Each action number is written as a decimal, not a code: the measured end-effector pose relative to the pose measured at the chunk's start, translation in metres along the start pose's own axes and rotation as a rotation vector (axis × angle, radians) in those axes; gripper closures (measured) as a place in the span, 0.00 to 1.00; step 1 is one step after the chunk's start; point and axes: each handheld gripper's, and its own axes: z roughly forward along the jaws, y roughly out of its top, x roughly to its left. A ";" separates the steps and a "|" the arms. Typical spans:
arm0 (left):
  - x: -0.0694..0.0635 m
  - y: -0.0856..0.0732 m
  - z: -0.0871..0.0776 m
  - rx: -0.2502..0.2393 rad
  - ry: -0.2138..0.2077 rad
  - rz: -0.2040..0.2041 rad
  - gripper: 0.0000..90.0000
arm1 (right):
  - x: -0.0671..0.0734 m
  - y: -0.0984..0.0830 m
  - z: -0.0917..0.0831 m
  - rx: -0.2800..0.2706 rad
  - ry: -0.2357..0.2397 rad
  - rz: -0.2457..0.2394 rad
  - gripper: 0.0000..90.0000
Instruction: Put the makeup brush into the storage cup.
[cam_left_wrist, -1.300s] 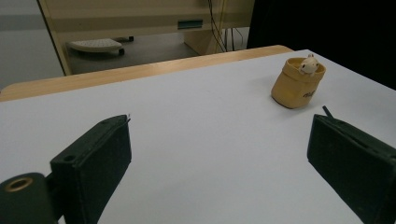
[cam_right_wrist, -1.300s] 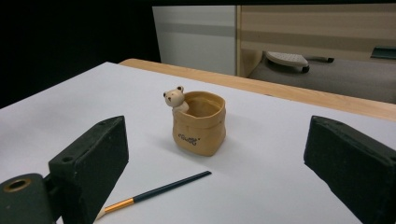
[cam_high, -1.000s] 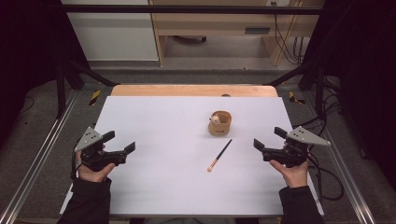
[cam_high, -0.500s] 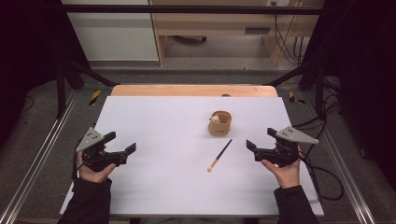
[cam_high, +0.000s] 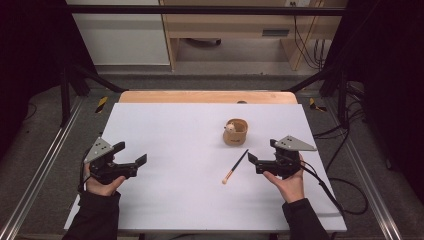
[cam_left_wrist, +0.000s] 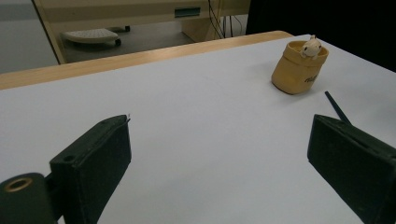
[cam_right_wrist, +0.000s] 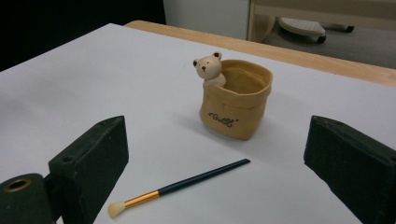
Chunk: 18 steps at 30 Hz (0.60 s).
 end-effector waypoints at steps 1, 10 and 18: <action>0.000 0.000 0.000 0.000 0.000 0.000 0.06 | 0.001 0.000 0.003 0.003 -0.001 0.003 0.07; 0.001 -0.001 0.001 0.001 0.001 0.007 0.07 | 0.013 -0.001 0.027 0.052 -0.013 -0.001 0.07; 0.001 -0.001 0.001 0.003 0.002 0.007 0.07 | 0.017 -0.011 0.051 0.118 -0.029 0.005 0.07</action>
